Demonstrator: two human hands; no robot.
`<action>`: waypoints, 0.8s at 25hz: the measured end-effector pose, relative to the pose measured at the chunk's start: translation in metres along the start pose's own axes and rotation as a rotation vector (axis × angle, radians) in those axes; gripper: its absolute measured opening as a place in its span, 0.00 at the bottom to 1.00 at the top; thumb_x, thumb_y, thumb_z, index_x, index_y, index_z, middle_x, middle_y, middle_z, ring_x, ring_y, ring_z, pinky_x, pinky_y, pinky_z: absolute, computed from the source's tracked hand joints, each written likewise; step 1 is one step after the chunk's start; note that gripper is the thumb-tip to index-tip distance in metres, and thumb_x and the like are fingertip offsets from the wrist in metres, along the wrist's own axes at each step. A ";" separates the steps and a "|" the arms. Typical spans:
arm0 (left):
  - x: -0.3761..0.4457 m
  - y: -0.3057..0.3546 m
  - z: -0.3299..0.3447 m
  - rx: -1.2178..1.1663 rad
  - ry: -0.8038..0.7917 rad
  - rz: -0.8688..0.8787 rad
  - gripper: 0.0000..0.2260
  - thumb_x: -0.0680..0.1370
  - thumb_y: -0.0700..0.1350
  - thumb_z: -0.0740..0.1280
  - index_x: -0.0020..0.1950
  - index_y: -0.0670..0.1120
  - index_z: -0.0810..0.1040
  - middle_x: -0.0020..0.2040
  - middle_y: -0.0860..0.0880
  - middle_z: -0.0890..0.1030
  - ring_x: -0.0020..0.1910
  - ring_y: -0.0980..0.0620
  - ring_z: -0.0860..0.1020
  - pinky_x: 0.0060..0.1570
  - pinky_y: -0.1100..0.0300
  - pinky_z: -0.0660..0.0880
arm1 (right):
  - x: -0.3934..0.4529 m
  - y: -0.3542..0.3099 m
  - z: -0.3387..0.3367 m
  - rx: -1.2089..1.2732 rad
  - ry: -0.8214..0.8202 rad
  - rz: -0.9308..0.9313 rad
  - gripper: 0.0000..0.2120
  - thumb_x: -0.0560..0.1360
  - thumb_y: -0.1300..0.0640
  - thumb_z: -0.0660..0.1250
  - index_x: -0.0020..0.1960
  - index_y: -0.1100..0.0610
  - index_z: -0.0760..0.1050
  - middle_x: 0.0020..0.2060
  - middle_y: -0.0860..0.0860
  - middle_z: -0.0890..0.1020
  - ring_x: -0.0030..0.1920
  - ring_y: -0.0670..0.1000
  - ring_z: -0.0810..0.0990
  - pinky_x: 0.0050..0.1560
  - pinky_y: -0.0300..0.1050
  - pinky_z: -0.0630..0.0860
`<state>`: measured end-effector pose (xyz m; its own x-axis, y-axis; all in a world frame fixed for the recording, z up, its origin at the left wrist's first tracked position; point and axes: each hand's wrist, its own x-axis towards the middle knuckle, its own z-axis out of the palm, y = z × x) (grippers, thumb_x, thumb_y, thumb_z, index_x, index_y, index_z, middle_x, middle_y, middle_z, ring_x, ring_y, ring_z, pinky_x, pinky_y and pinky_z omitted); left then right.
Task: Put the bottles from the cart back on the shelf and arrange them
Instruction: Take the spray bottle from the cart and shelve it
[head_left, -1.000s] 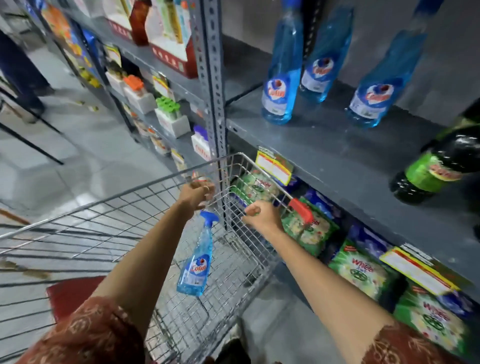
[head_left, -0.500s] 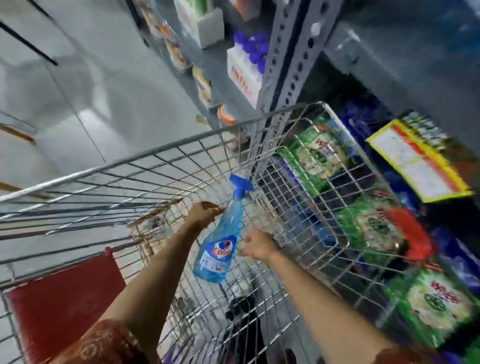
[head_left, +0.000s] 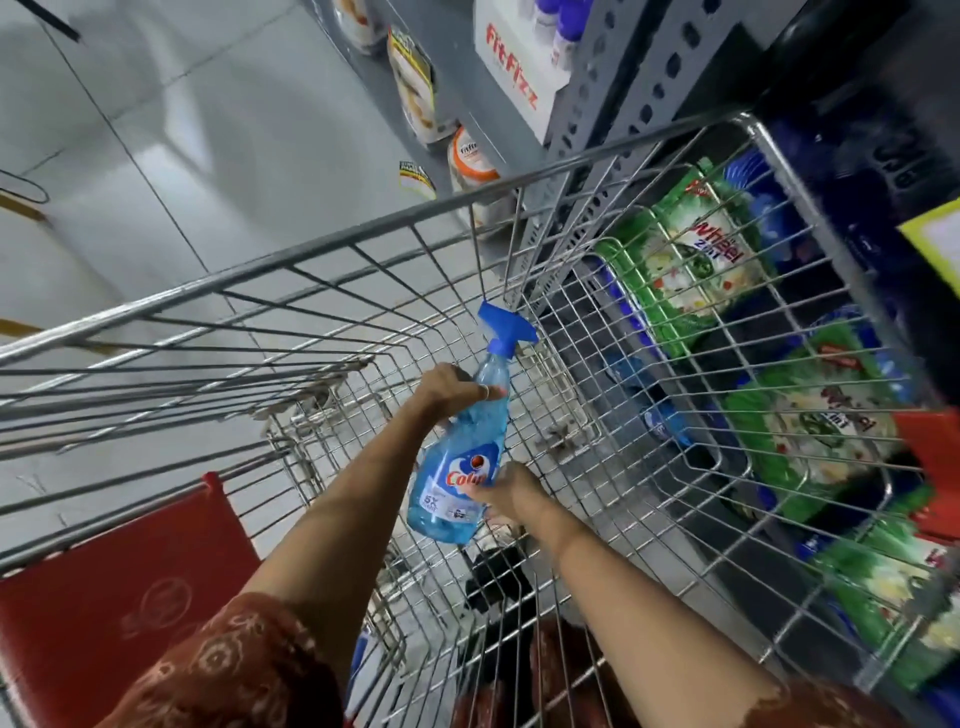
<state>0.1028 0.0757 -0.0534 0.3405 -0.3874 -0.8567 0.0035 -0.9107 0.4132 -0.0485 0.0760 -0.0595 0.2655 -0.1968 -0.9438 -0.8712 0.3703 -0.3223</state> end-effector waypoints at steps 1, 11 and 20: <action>-0.003 0.002 0.001 -0.031 -0.018 -0.004 0.23 0.69 0.56 0.71 0.53 0.37 0.77 0.47 0.42 0.79 0.46 0.45 0.80 0.38 0.55 0.79 | -0.003 0.000 -0.006 -0.024 -0.001 0.018 0.17 0.71 0.61 0.71 0.57 0.66 0.76 0.57 0.61 0.81 0.57 0.58 0.80 0.60 0.51 0.77; -0.081 0.030 0.016 -0.297 -0.019 0.060 0.25 0.71 0.54 0.70 0.55 0.34 0.75 0.52 0.39 0.80 0.47 0.42 0.79 0.43 0.50 0.79 | -0.096 -0.017 -0.064 -0.139 -0.050 0.065 0.21 0.71 0.62 0.70 0.61 0.65 0.69 0.61 0.60 0.78 0.60 0.58 0.78 0.41 0.42 0.79; -0.238 0.108 0.006 -0.333 0.102 0.453 0.16 0.72 0.51 0.69 0.51 0.40 0.76 0.48 0.41 0.78 0.36 0.46 0.79 0.30 0.57 0.79 | -0.246 -0.018 -0.107 -0.185 0.209 -0.354 0.14 0.74 0.62 0.68 0.55 0.67 0.70 0.51 0.63 0.79 0.46 0.58 0.81 0.44 0.50 0.80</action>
<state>0.0170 0.0691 0.1931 0.4658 -0.6979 -0.5441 0.1270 -0.5558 0.8216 -0.1425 0.0202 0.1867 0.4875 -0.4686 -0.7367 -0.8061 0.0827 -0.5860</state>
